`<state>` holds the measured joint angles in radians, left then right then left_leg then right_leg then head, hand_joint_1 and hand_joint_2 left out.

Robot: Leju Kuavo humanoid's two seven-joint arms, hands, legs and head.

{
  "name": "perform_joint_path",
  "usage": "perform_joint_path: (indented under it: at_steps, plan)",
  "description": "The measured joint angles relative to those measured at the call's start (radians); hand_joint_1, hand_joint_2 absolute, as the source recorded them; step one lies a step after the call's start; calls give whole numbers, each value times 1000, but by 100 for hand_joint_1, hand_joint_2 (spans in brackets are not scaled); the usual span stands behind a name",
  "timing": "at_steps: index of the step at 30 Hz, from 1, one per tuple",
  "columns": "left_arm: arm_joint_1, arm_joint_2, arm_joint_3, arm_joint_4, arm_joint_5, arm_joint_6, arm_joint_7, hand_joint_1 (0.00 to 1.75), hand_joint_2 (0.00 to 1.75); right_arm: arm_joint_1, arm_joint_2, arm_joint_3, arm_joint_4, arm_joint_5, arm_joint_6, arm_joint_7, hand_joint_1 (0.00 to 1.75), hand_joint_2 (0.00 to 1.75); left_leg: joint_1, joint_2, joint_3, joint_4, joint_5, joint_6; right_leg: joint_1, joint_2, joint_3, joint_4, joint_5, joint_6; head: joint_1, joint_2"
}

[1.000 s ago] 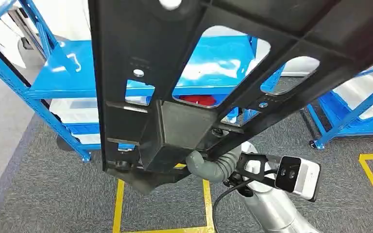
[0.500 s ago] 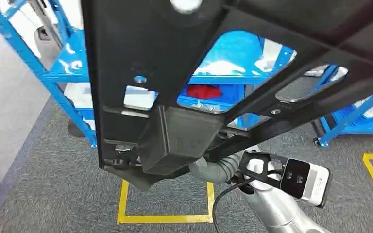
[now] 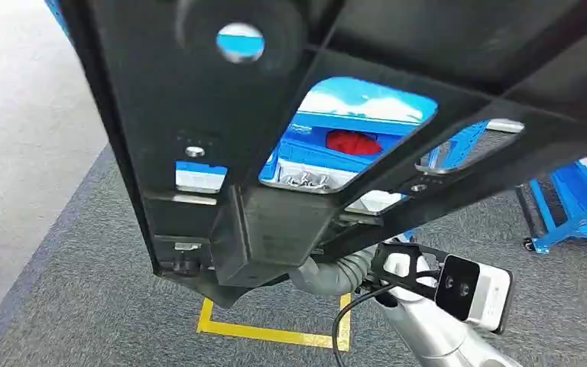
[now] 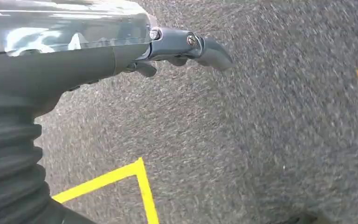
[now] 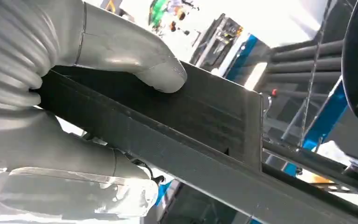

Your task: Take the parts from the cabinet and place them on the table.

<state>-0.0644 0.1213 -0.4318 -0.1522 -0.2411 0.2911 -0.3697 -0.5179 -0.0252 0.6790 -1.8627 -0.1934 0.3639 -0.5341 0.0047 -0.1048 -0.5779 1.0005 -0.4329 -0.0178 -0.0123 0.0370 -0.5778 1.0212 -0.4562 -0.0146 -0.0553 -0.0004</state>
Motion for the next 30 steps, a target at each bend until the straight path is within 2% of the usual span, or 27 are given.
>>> perform_joint_path:
  at_steps: [1,2,3,4,5,6,7,8,9,10,11,12,15,16,17,18,19,20,21,22,23,24,25,26,27,28,30]
  plan:
    - [4,8,0,0,-1,-3,-1,0,175,0,0,1,-2,0,0,0,168,175,3,9,-3,9,-9,-2,-7,-17,6,-12,6,-6,0,0]
    - [2,9,0,0,-2,-4,-2,0,175,0,0,3,-3,0,1,-1,168,175,-2,48,-18,42,-34,-7,-7,-25,10,-18,7,-11,0,0]
    - [-3,11,0,0,-2,-6,0,0,175,-1,-1,3,-6,0,2,-1,168,175,0,74,-52,112,-72,-14,-6,-38,9,-18,8,-13,0,0]
    - [-6,16,0,0,-2,-10,1,0,175,1,-3,3,-8,0,3,-1,168,175,3,87,-93,197,-110,-20,-4,-50,8,-17,8,-13,0,0]
    - [-5,17,0,0,-2,-13,2,0,175,2,-4,3,-8,3,2,-1,168,175,7,92,-131,275,-138,-25,-4,-62,7,-17,7,-13,0,0]
    - [-5,18,0,0,-2,-17,4,0,175,6,-7,4,-8,8,-3,-1,168,175,9,95,-152,315,-142,-28,-3,-74,7,-17,7,-13,0,0]
    - [-4,18,-1,0,-3,-18,9,0,175,10,-11,4,-9,13,-7,-1,168,175,11,98,-146,301,-123,-29,-3,-84,7,-17,6,-12,0,0]
    - [-3,18,-3,0,-4,-19,14,0,175,13,-14,4,-11,17,-10,-2,168,175,14,101,-119,245,-87,-30,-4,-95,8,-16,5,-10,0,0]
    - [-4,19,-4,0,-4,-17,19,0,175,16,-18,4,-14,18,-10,-2,168,175,15,111,-66,143,-37,-29,-4,-106,11,-16,4,-7,0,0]
    - [-6,19,-5,0,-4,-17,22,0,175,17,-20,4,-17,18,-12,-3,168,175,14,134,-14,46,4,-27,-4,-115,14,-16,1,-4,0,0]
    - [-11,20,-6,0,-4,-17,25,0,175,18,-22,4,-20,20,-17,-3,168,175,7,173,11,-7,-6,-20,0,-124,17,-16,-1,0,0,0]
    - [-14,20,-11,0,-4,-18,31,0,175,17,-24,4,-21,21,-24,-4,168,175,1,159,10,-9,4,-5,6,-131,16,-15,-1,7,0,0]
    - [-12,17,-22,0,-4,-18,43,0,175,34,-34,4,-23,49,-36,-17,168,175,-1,128,-1,-6,7,10,7,-155,20,-18,1,24,0,0]
    - [-11,16,-24,0,-4,-16,44,0,175,39,-37,4,-24,60,-39,-26,168,175,8,119,4,-14,14,19,2,-142,17,-14,-7,34,0,0]
    - [-13,9,-27,0,-4,-14,44,0,175,44,-40,5,-25,68,-41,-34,168,175,7,110,2,-16,17,24,-1,-91,8,14,-31,38,0,0]
    - [-12,8,-30,0,-4,-14,44,0,175,48,-45,5,-25,71,-42,-42,168,175,6,106,0,-15,19,29,-2,-62,-18,71,-69,37,0,0]
    - [-12,5,-32,0,-4,-14,44,0,175,56,-54,5,-25,72,-42,-45,168,175,6,95,-3,-15,20,32,-1,-47,-63,167,-117,36,0,0]
    - [-12,2,-35,0,-4,-13,44,0,175,65,-60,5,-25,74,-42,-47,168,175,3,83,-6,-15,22,34,1,-42,-107,256,-151,37,0,0]
    - [-9,-2,-35,0,-4,-12,44,0,175,73,-66,5,-25,74,-42,-48,168,175,2,71,-8,-13,22,35,1,-40,-136,311,-161,37,0,0]
    - [-6,-5,-35,0,-4,-12,44,0,175,79,-70,5,-25,74,-43,-50,168,175,0,57,-9,-11,22,35,0,-40,-140,315,-147,35,0,0]
    - [-3,-8,-36,0,-4,-12,44,0,175,82,-72,5,-25,75,-43,-51,168,175,0,44,-9,-10,22,35,0,-39,-121,273,-113,32,0,0]
    - [-1,-10,-36,0,-4,-13,44,0,175,82,-73,5,-25,75,-43,-51,168,175,0,29,-9,-7,22,34,0,-34,-82,189,-65,28,0,0]
    - [-1,-12,-36,0,-4,-12,44,0,175,82,-75,5,-26,75,-43,-53,168,175,0,14,-9,-3,21,33,-1,-17,-34,89,-16,24,0,0]
    - [-1,-15,-36,0,-4,-12,44,0,175,82,-76,5,-27,76,-43,-52,168,175,2,4,-13,1,20,30,-2,33,-2,14,2,18,0,0]
    - [-4,-16,-36,0,-4,-12,44,0,175,83,-77,5,-28,76,-43,-53,168,175,-6,-9,-21,11,18,23,-5,40,3,0,-5,20,0,0]
    - [-2,-16,-36,0,-4,-11,44,0,175,83,-78,5,-29,77,-43,-53,168,175,-1,-17,-27,9,22,17,-3,26,-1,5,-4,20,0,0]
    - [5,-17,-36,0,-3,-11,47,0,175,85,-79,5,-29,81,-45,-54,168,175,5,-35,-30,3,26,4,3,10,-1,4,-2,10,0,0]
